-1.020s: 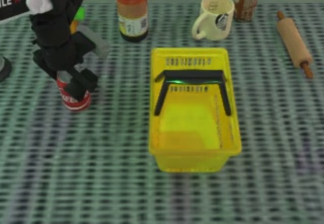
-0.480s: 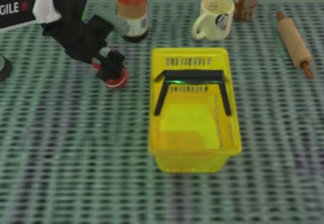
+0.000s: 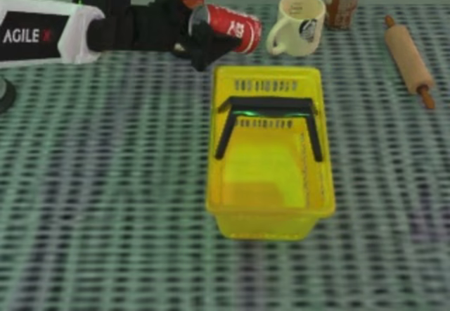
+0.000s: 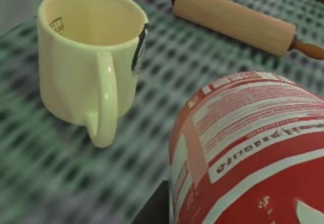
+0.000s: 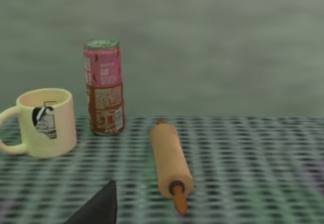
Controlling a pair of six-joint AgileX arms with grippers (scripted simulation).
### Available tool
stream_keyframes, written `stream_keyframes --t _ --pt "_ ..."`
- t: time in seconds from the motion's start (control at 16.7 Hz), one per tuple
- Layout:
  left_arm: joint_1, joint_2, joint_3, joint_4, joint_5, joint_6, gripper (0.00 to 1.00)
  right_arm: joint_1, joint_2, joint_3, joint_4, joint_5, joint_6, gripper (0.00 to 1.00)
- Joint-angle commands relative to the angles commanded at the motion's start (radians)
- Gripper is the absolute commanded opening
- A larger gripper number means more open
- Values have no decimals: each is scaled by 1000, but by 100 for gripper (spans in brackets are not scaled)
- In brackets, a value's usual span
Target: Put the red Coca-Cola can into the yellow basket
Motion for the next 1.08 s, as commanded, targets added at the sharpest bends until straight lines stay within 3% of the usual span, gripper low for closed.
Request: stream_keyframes --t 0.24,0.48,0.6,1.08 --pt "-17 -47 -94 357 247 -114 0 0 0 0 0 0 0 100" --pt "-27 -97 -151 561 409 -182 0 0 0 0 0 0 0 100" --pt "-29 -108 -161 599 443 -194 0 0 0 0 0 0 0 100" --pt "-23 -71 -166 641 449 -194 0 0 0 0 0 0 0 100"
